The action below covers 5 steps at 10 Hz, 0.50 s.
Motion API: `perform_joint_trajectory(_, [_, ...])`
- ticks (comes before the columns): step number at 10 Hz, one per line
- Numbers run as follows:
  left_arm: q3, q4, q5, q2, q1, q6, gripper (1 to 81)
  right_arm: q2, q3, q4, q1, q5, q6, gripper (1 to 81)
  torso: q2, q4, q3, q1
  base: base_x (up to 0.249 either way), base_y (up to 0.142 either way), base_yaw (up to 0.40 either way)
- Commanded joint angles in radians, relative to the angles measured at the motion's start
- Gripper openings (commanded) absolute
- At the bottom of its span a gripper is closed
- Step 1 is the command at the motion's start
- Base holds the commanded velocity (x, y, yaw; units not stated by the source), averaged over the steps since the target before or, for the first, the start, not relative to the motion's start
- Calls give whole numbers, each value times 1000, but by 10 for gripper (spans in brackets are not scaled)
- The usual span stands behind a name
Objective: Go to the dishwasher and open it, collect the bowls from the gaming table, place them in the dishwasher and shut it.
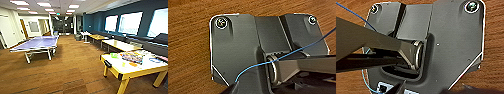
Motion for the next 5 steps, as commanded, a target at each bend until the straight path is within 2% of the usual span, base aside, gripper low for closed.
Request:
perform_joint_trajectory(1, [-2, 0, 52, 3, -48, 5, 811, 5, 4, -2, 47, -45, -2, 811, 0, 0, 0, 0, 0, 0, -217])
perform_joint_trajectory(5, [-4, 0, 52, 3, -49, 5, 811, 6, 4, -2, 46, -45, -2, 811, 0, 0, 0, 0, 0, 0, -325])
